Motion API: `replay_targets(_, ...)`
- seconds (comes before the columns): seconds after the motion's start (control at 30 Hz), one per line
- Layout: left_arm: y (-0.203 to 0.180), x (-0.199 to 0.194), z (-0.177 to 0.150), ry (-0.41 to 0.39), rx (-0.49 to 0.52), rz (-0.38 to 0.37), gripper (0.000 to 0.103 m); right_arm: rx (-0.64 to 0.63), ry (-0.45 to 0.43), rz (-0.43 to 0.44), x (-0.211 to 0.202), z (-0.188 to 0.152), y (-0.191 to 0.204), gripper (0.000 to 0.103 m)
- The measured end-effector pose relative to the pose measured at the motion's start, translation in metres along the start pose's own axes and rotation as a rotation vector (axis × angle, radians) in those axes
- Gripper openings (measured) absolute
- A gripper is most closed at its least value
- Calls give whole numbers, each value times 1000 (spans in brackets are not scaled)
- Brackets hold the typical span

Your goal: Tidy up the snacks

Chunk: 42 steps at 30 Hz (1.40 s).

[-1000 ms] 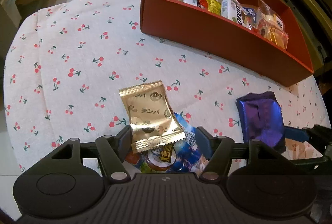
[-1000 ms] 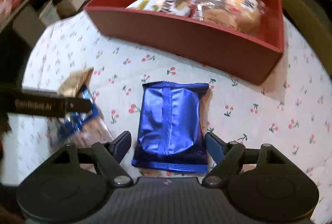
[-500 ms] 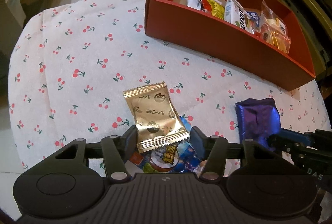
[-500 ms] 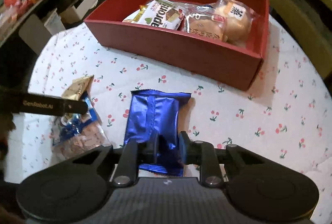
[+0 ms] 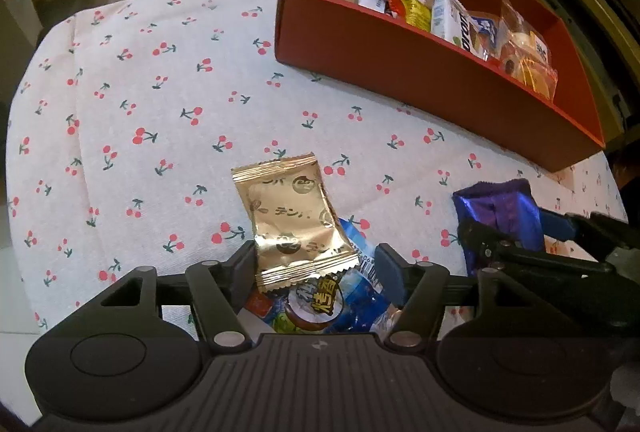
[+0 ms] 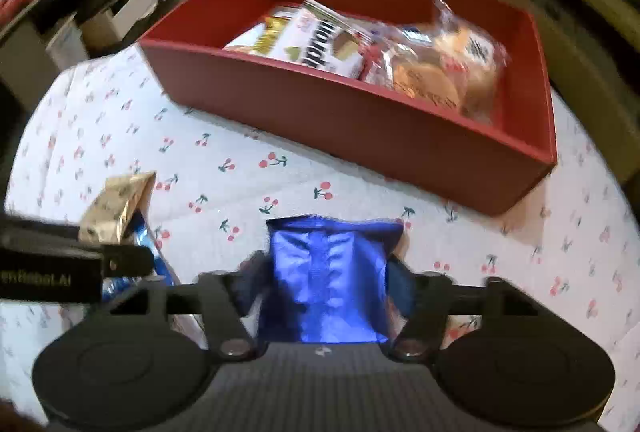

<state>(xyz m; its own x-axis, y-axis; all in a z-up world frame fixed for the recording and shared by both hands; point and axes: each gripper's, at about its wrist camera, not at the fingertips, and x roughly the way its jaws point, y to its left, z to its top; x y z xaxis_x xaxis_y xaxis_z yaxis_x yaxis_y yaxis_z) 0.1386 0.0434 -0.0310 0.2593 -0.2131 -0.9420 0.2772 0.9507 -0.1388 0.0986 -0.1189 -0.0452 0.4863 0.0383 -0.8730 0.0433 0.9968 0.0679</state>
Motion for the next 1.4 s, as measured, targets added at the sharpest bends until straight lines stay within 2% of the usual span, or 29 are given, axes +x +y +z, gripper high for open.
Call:
replay_targets(0.1,-1,-2,-1,-1,-4,-4,70,14,1,36,-5,2,-8,62)
replay_targets(0.27,2,-8,0,-18,-31,-12,66,19,-20,50,-20,-2,-26,62)
replay_targets(0.4,0,-9,2,-22,-48,-12,64,52,-50,101,-35,0,-38,62)
replay_targets(0.53,2,-9,7,-37,-89,-16,67,59,-81,170,-46,2,-36,62)
replay_targets(0.63,2,2,9,-15,-106,17,67,52,-79,216,-48,3,-31,62)
replay_targets(0.8,0,2,22,-37,-127,10,75,56,-83,263,-51,7,-32,62)
replay_targets(0.93,-4,12,28,-40,-119,56,73,62,-81,264,-49,10,-34,62)
replay_targets(1.03,-10,12,30,-50,-97,113,63,71,-86,267,-48,14,-37,62)
replay_targets(1.1,-13,10,27,-54,-86,134,49,69,-90,262,-48,17,-37,62)
replay_targets(1.17,-14,7,23,-52,-100,104,47,67,-95,259,-49,19,-36,62)
replay_targets(1.3,-22,-6,2,-72,-99,130,47,51,-111,235,-53,16,-38,62)
replay_targets(1.4,-23,-17,-12,-66,-134,118,47,54,-115,235,-58,12,-42,62)
